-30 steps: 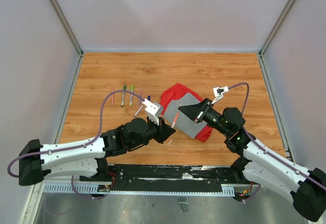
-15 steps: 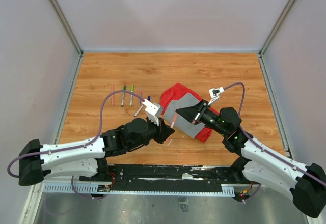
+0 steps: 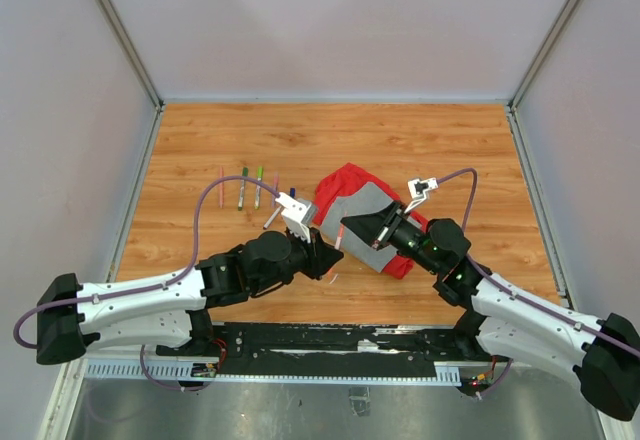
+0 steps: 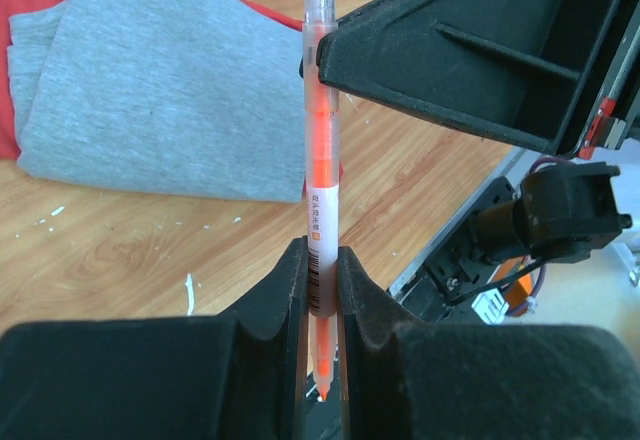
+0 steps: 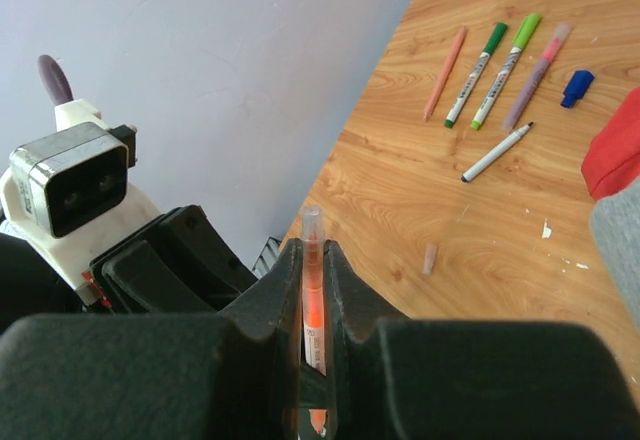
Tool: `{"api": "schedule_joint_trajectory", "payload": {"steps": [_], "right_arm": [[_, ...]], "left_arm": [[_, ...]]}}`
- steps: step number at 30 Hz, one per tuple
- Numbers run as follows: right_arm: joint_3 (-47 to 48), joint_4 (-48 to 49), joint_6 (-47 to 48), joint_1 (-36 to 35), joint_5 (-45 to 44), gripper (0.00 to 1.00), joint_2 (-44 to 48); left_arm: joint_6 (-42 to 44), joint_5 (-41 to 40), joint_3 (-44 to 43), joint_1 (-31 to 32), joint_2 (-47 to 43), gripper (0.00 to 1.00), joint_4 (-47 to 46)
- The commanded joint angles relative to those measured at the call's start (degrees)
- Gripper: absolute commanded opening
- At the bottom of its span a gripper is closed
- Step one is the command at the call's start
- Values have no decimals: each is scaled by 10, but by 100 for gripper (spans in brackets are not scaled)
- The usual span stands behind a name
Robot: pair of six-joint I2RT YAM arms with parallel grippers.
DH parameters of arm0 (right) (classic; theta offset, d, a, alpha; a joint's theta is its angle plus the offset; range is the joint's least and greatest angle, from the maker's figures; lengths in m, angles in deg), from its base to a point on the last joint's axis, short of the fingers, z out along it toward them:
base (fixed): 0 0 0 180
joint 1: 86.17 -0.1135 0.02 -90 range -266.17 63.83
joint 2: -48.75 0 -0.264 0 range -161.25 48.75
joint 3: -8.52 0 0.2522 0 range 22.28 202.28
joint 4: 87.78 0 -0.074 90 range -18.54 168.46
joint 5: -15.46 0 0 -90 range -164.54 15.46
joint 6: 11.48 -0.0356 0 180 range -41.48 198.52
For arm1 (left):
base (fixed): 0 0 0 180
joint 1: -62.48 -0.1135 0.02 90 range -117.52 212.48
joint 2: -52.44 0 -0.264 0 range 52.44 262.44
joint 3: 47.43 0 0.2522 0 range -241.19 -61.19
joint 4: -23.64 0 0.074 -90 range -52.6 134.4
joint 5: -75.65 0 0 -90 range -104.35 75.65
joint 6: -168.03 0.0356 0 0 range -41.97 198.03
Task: Insert the pens into the pen caps
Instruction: Insert the pen cap onto the pen.
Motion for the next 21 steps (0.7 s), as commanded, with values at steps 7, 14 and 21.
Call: {"api": "schedule_joint_trajectory", "payload": {"steps": [7, 14, 21], "right_arm": [[-24, 48, 42, -63, -25, 0, -7], [-30, 19, 54, -69, -28, 6, 15], [12, -98, 116, -69, -65, 43, 79]], "left_arm": [[-36, -32, -36, 4, -20, 1, -67], [-24, -52, -33, 4, -37, 1, -47], [-24, -66, -21, 4, -51, 0, -25]]}}
